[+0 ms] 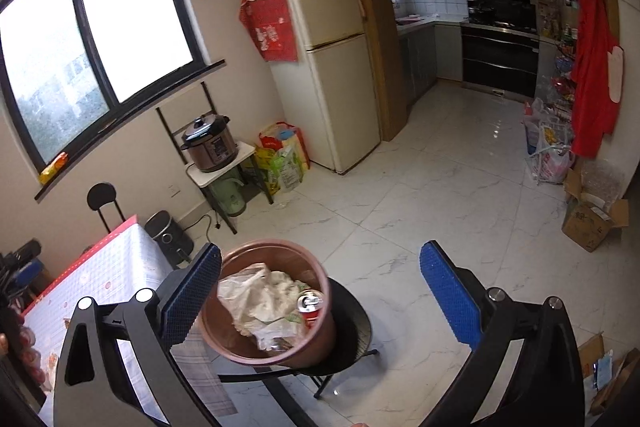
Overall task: Collect trash
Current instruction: 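Carry the red can over the brown bin and open the left gripper, then grasp the brown paper bag on the table with the right gripper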
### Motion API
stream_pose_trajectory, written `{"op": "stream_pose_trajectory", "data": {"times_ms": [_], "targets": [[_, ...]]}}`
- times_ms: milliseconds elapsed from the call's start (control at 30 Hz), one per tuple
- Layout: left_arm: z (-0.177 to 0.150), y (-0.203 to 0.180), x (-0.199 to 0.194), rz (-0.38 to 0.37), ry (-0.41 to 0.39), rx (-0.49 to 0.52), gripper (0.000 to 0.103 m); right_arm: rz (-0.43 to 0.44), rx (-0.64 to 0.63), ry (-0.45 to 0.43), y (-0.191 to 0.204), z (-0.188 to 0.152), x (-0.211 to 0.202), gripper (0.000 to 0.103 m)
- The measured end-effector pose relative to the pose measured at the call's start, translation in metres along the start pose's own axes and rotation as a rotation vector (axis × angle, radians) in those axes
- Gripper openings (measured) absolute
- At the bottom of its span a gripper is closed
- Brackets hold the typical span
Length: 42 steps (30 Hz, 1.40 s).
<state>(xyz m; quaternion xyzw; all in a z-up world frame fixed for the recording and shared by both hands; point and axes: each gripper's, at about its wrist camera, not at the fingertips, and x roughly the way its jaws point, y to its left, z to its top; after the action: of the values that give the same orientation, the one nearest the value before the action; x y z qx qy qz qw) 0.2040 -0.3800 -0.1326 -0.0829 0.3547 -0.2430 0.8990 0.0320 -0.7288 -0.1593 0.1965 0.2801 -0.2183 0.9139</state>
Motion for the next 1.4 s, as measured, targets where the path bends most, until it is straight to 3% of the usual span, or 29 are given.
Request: {"op": "stream_pose_trajectory", "data": {"times_ms": [167,467,667,867,1167,1300,1400], "targets": [[-0.005,0.067,-0.056,0.139,-0.042,-0.022,0.097,0.056,-0.053,0.016,0.048,-0.008,0.007,0.098],[-0.038,0.209,-0.179,0.414,-0.119,-0.142,0.097,0.208,-0.185,0.058,0.175,-0.036,-0.002,0.098],[-0.082,0.295,-0.242,0.52,-0.128,-0.284,0.097,0.272,-0.275,0.129,0.259,-0.071,0.0,0.098],[-0.114,0.363,-0.272,0.569,-0.105,-0.391,0.097,0.329,-0.38,0.177,0.343,-0.107,-0.003,0.098],[-0.156,0.443,-0.309,0.604,-0.092,-0.463,0.097,0.386,-0.565,0.213,0.465,-0.171,0.01,0.098],[-0.163,0.476,-0.312,0.595,-0.096,-0.491,0.097,0.395,-0.658,0.311,0.503,-0.21,0.034,0.098],[-0.164,0.494,-0.304,0.585,-0.087,-0.505,0.097,0.416,-0.799,0.394,0.524,-0.239,0.054,0.098]]}}
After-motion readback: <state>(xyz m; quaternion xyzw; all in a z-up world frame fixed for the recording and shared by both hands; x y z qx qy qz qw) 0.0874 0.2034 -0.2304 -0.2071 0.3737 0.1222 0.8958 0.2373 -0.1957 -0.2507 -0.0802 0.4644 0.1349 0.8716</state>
